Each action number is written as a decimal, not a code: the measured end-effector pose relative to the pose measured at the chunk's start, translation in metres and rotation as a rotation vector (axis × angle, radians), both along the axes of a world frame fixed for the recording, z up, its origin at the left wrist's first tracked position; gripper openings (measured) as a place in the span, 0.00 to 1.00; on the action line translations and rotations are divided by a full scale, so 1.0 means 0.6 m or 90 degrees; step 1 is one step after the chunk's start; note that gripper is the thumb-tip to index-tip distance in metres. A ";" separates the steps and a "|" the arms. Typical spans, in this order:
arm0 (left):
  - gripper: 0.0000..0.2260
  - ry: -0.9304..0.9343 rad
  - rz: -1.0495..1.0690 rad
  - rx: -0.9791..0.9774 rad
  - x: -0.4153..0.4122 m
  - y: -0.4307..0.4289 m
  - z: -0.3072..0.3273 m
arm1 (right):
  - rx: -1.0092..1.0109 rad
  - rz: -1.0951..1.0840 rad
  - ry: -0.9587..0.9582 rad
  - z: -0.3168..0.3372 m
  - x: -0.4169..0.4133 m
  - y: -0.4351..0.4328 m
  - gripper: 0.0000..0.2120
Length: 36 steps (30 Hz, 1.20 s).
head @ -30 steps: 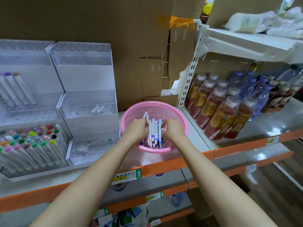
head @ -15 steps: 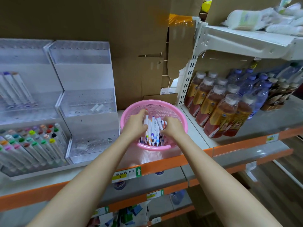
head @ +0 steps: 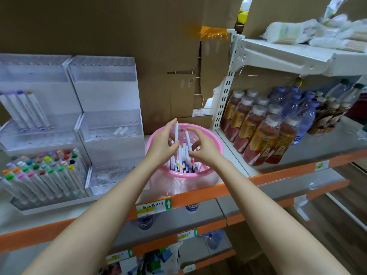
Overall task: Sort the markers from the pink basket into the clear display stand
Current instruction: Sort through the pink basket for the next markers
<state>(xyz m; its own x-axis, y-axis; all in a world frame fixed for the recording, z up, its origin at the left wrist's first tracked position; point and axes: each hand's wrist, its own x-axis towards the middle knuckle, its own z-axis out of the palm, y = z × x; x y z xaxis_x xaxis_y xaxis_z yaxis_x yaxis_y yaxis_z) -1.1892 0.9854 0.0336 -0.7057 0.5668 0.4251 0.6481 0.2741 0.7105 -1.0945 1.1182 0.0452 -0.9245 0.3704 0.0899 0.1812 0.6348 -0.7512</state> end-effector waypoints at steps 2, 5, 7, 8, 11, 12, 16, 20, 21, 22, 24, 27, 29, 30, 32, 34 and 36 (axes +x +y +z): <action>0.28 0.010 0.009 0.011 0.004 -0.011 0.013 | 0.005 -0.002 0.041 0.014 0.005 -0.011 0.36; 0.27 0.033 0.018 0.025 0.016 -0.036 0.042 | -0.001 0.011 0.119 0.035 0.009 -0.034 0.35; 0.26 0.046 0.032 0.031 0.024 -0.058 0.060 | -0.006 0.018 0.153 0.046 0.006 -0.054 0.35; 0.26 0.057 0.040 0.034 0.027 -0.071 0.068 | -0.008 0.024 0.167 0.052 0.004 -0.066 0.35; 0.26 0.097 0.067 0.051 0.029 -0.120 0.090 | -0.024 0.059 0.209 0.072 -0.008 -0.110 0.34; 0.26 0.105 0.081 0.057 0.027 -0.140 0.098 | -0.020 0.071 0.217 0.078 -0.016 -0.125 0.34; 0.25 0.121 0.148 0.066 0.011 -0.224 0.126 | -0.012 0.113 0.241 0.099 -0.058 -0.190 0.34; 0.25 0.119 0.196 0.079 -0.012 -0.301 0.143 | -0.012 0.188 0.254 0.123 -0.096 -0.256 0.33; 0.25 0.120 0.202 0.086 -0.018 -0.319 0.150 | -0.010 0.209 0.254 0.132 -0.104 -0.273 0.33; 0.25 0.122 0.208 0.094 -0.024 -0.336 0.156 | -0.005 0.224 0.258 0.140 -0.113 -0.289 0.33; 0.25 0.130 0.224 0.106 -0.038 -0.367 0.170 | 0.005 0.231 0.275 0.157 -0.132 -0.322 0.32; 0.24 0.147 0.239 0.128 -0.064 -0.409 0.191 | -0.006 0.220 0.310 0.176 -0.169 -0.370 0.32; 0.24 0.145 0.237 0.143 -0.084 -0.431 0.204 | -0.009 0.209 0.337 0.187 -0.195 -0.397 0.32; 0.24 0.143 0.233 0.147 -0.094 -0.440 0.209 | -0.010 0.204 0.350 0.192 -0.207 -0.409 0.32; 0.24 0.146 0.222 0.150 -0.116 -0.454 0.221 | -0.013 0.192 0.367 0.201 -0.231 -0.428 0.31; 0.24 0.151 0.210 0.148 -0.140 -0.460 0.229 | -0.003 0.175 0.377 0.207 -0.251 -0.442 0.30; 0.24 0.154 0.193 0.142 -0.164 -0.461 0.232 | 0.005 0.153 0.390 0.208 -0.270 -0.451 0.29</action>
